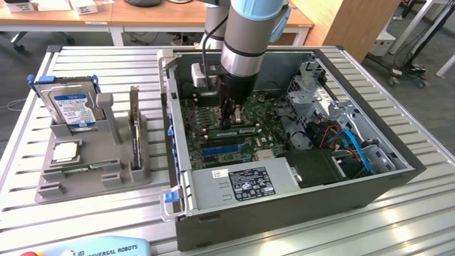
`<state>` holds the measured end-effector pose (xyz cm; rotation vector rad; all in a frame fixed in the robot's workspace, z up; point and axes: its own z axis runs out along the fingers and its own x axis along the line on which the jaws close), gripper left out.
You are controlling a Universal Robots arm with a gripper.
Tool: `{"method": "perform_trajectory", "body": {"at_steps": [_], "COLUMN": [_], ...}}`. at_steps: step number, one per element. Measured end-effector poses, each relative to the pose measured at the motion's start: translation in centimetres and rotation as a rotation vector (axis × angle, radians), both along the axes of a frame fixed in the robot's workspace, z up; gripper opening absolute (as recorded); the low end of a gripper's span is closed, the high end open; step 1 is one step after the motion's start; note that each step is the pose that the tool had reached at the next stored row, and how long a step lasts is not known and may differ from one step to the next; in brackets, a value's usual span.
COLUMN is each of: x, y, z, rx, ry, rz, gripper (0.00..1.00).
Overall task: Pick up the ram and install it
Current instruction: 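Press down the ram until it locks into place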
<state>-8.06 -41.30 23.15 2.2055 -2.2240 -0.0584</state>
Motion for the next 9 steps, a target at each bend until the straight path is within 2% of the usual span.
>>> {"method": "perform_trajectory", "body": {"at_steps": [9], "x": [0.00], "y": [0.01], "z": [-0.22], "rx": [0.0004], "ry": [-0.0003], "rz": [0.000], "gripper": [0.10]}}
